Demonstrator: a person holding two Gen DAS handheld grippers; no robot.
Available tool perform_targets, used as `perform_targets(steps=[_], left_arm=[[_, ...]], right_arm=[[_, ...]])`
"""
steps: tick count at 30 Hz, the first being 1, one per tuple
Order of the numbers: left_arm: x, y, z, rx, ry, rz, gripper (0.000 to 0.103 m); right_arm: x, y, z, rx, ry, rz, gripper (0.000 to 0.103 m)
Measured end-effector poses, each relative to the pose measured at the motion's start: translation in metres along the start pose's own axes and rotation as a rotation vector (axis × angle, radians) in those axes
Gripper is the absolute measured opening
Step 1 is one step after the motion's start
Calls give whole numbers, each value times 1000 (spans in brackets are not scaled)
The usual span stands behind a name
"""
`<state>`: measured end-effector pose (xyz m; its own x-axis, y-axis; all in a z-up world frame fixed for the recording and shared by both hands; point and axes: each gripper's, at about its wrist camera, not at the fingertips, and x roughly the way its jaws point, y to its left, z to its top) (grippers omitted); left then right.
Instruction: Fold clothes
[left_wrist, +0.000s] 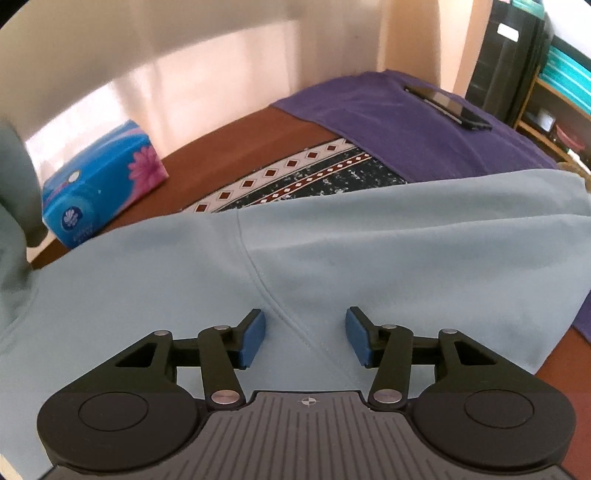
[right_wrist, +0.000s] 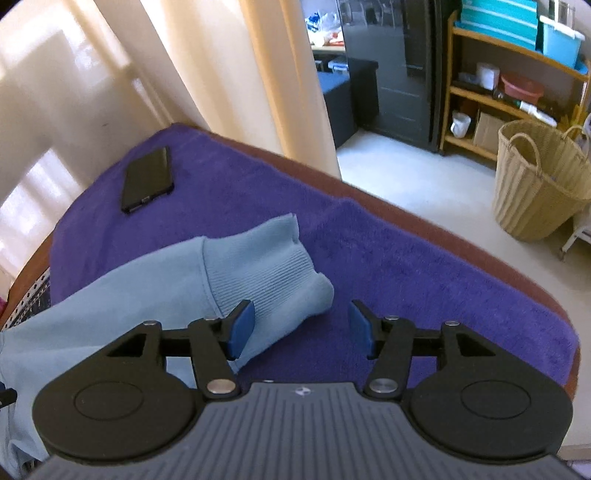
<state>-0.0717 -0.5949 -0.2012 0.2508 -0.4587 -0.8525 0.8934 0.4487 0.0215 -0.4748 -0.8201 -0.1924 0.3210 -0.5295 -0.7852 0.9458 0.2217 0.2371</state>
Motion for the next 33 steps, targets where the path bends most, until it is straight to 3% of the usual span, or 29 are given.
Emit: perform_targets(steps=[2, 3, 5, 9, 11, 13, 17, 19, 23, 28, 33], left_arm=[[-13, 2, -1, -27, -10, -26, 63], [-19, 4, -2, -40, -15, -38, 63], [-31, 2, -8, -60, -20, -70, 64], [-31, -14, -26, -44, 27, -116, 64], [-25, -25, -37, -5, 38, -102, 64], [-24, -36, -46, 44, 1, -62, 67], [-25, -41, -51, 52, -30, -38, 70], [-27, -37, -49, 39, -16, -50, 70], [-51, -12, -49, -46, -25, -83, 72], [-106, 39, -63, -142, -98, -136, 72], [-168, 103, -97, -217, -171, -151, 73]], right_arm=[[0, -2, -1, 31, 2, 32, 41], [-1, -3, 0, 44, 7, 41, 39], [-3, -1, 3, 52, 2, 44, 39], [-5, 1, 4, 93, -7, 65, 49], [-1, 3, 3, 88, -2, 43, 49], [3, 5, 2, 81, 4, 34, 43], [1, 14, 5, 51, 0, 25, 10], [-13, 24, 9, 36, -31, 40, 10], [-64, 65, 22, -34, -114, 181, 9], [-141, 156, 27, -213, -197, 464, 9], [-181, 269, -17, -444, -136, 716, 9]])
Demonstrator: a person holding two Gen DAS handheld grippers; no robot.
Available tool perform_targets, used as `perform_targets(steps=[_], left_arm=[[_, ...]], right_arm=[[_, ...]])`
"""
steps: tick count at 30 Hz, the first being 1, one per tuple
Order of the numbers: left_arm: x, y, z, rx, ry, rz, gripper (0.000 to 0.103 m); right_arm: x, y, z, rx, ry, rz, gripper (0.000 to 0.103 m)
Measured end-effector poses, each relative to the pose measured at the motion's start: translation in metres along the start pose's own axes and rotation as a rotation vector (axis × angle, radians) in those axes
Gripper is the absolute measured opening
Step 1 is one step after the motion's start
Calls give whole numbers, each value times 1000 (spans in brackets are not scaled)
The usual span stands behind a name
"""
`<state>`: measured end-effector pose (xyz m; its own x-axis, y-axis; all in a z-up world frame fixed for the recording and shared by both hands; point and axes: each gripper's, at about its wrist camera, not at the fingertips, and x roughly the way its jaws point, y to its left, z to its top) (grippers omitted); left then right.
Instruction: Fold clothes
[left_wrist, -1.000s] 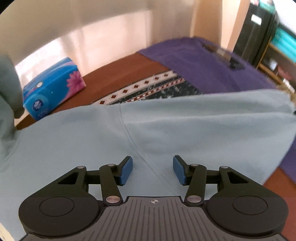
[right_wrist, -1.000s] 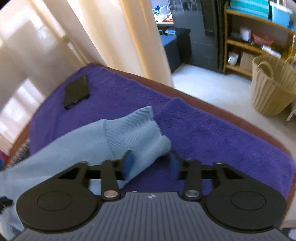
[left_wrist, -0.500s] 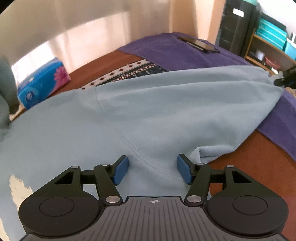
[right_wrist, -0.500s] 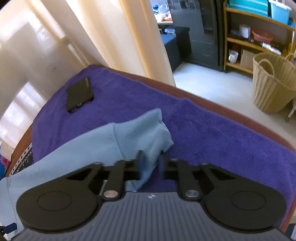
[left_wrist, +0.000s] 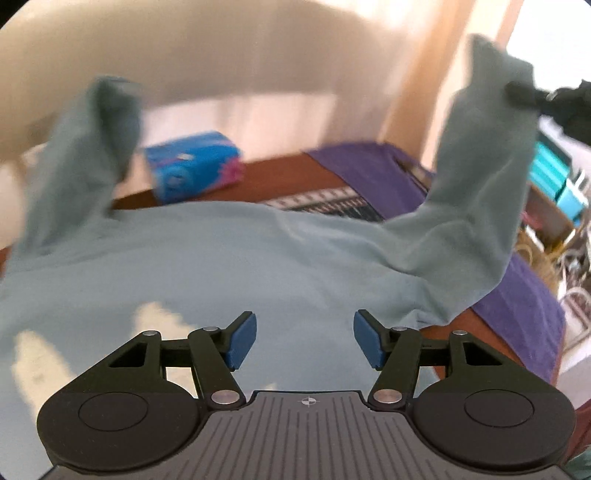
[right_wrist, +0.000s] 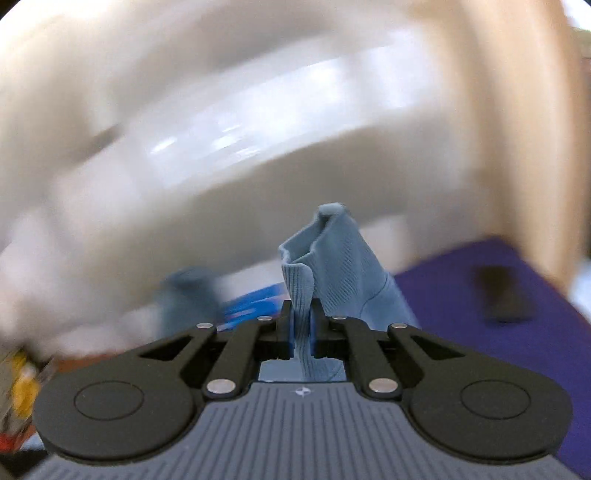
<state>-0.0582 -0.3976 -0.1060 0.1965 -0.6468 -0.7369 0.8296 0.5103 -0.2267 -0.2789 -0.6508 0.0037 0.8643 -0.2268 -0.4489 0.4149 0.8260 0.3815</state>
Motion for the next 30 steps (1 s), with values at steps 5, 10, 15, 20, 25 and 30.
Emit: perform_targets(steps=[5, 10, 15, 20, 25, 30], left_arm=[[-55, 71, -41, -131, -6, 63, 76], [-82, 133, -99, -303, 45, 138, 76], [-87, 153, -121, -389, 69, 116, 76], [-74, 150, -119, -409, 77, 44, 79], [-54, 147, -114, -452, 89, -13, 81], [-37, 147, -107, -485, 90, 11, 81]], right_arm=[[72, 94, -50, -47, 167, 216, 9], [135, 161, -126, -94, 374, 316, 9], [164, 196, -206, -234, 560, 308, 15], [137, 201, -223, -302, 574, 303, 46], [98, 176, -206, -280, 500, 224, 56], [87, 132, -206, -149, 498, 49, 56]])
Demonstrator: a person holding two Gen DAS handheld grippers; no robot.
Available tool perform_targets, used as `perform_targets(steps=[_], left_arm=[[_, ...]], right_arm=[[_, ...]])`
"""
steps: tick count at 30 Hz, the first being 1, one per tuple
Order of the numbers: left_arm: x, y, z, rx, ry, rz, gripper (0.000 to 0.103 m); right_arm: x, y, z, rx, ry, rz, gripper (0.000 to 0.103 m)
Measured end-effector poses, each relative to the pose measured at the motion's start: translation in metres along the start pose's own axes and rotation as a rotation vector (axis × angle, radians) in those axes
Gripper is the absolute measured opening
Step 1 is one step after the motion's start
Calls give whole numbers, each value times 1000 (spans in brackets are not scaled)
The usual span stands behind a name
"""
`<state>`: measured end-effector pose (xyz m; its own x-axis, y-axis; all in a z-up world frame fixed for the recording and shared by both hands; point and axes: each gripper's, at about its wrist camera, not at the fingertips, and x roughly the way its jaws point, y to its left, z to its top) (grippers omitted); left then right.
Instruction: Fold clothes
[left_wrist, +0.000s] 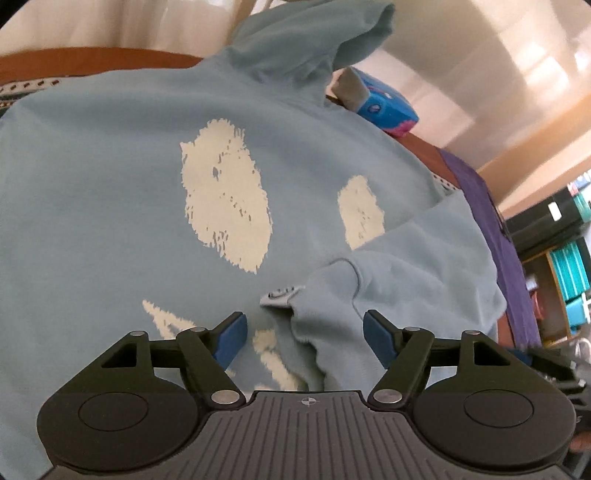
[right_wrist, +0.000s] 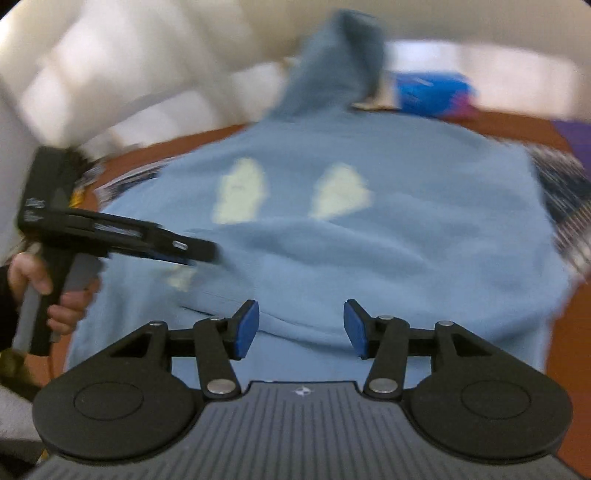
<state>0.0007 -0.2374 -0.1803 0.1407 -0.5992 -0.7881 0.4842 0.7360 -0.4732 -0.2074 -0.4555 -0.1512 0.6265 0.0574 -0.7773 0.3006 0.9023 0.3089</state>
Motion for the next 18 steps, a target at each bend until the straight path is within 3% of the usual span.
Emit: perform_targets(steps=[4, 7, 8, 10, 11, 12, 13, 14, 18], left_arm=[[10, -4, 4, -1, -13, 22, 81], [18, -6, 6, 6, -12, 37, 72], [20, -7, 6, 9, -12, 49, 49], [20, -7, 7, 7, -16, 46, 27], [17, -7, 9, 6, -25, 40, 11], [14, -8, 11, 5, -34, 33, 8], [7, -9, 13, 11, -54, 39, 8], [-3, -8, 17, 17, -81, 50, 8], [-40, 9, 32, 12, -163, 81, 8]], right_arm=[[0, -40, -18, 274, 10, -46, 56], [3, -64, -27, 452, -24, -61, 59], [6, -69, -27, 481, -30, -69, 59], [14, -73, -26, 518, -37, -74, 59], [18, -73, -24, 527, -39, -67, 56], [21, -70, -21, 527, -37, -46, 31], [25, -68, -19, 526, -35, -25, 14], [26, -63, -15, 513, -37, -4, 9], [23, -28, 9, 377, -61, 77, 8]])
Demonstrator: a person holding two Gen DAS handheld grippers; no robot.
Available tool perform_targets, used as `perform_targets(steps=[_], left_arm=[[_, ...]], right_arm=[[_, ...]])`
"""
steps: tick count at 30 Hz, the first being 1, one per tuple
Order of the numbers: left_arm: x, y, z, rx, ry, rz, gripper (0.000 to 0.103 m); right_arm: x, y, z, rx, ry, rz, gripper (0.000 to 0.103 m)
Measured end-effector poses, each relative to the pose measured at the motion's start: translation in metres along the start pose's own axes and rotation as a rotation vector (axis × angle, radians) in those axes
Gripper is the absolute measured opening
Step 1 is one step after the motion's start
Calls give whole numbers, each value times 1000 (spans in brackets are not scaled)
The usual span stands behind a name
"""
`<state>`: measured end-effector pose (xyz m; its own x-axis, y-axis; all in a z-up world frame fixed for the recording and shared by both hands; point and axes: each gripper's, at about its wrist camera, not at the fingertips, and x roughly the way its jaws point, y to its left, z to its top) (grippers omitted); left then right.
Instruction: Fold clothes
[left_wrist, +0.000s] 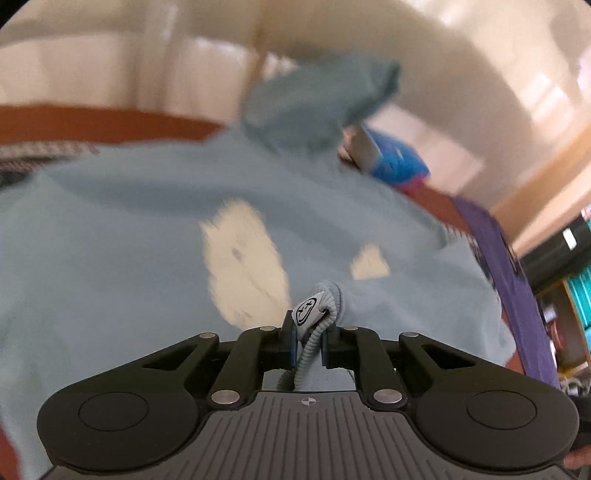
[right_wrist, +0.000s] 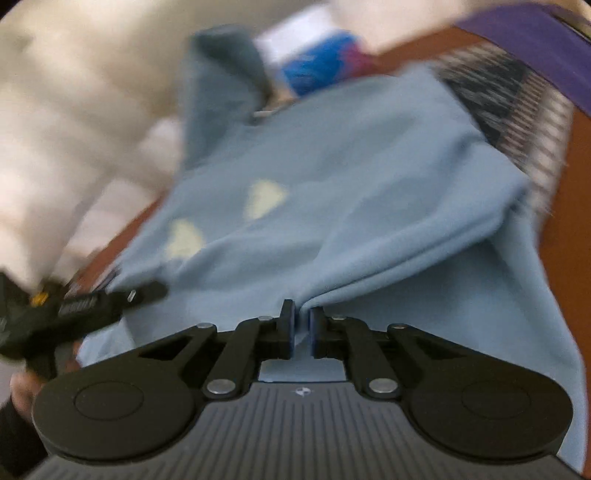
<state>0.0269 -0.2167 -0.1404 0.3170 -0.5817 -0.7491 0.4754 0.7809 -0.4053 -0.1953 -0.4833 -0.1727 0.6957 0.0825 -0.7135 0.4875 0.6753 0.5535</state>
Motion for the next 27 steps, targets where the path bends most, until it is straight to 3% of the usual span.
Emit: perform_targets(steps=[4, 5, 6, 10, 13, 18, 23, 27], left_arm=[[1, 27, 5, -27, 33, 56, 9], [6, 31, 4, -25, 56, 74, 19], [12, 34, 1, -14, 79, 95, 41], [21, 45, -5, 5, 123, 143, 59], [10, 52, -1, -14, 97, 136, 62], [-4, 31, 14, 44, 67, 116, 63], [25, -32, 24, 209, 99, 39, 66], [62, -96, 36, 343, 128, -42, 66]], right_arm=[[19, 24, 4, -60, 50, 50, 9], [29, 27, 3, -71, 82, 40, 12], [39, 30, 2, -82, 116, 27, 13], [48, 28, -2, -128, 195, -31, 28], [11, 19, 3, -189, 128, -32, 32], [-41, -18, 26, -271, -1, -215, 47], [-52, -49, 31, -315, -12, -333, 47], [-42, -59, 23, -346, -1, -340, 47]])
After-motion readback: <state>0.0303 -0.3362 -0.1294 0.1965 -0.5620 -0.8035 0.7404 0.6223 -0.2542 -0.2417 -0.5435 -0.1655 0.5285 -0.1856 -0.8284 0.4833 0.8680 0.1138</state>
